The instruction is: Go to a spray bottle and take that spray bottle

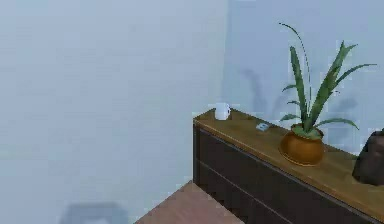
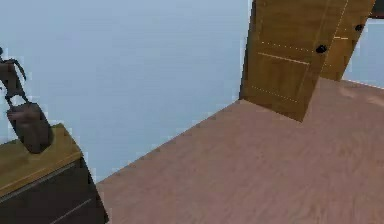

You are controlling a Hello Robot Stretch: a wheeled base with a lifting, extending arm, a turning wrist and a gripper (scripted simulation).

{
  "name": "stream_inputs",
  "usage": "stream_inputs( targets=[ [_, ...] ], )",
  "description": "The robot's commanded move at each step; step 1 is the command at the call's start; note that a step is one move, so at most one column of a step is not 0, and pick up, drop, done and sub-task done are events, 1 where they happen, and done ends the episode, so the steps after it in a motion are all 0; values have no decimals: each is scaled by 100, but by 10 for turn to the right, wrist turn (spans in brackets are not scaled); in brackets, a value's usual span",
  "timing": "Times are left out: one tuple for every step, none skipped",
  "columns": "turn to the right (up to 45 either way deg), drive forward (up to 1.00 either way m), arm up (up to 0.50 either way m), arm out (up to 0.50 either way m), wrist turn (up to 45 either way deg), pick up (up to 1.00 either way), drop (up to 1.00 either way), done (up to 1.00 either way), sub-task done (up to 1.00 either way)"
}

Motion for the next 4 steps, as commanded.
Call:
stream_inputs(
  targets=[
    [450, 0, 0, 0, 0, 0, 0, 0, 0],
    [450, 0, 0, 0, 0, 0, 0, 0, 0],
    [270, 0, 0, 0, 0, 0, 0, 0, 0],
    [0, 90, 0, 0, 0, 0, 0, 0, 0]
  ],
)
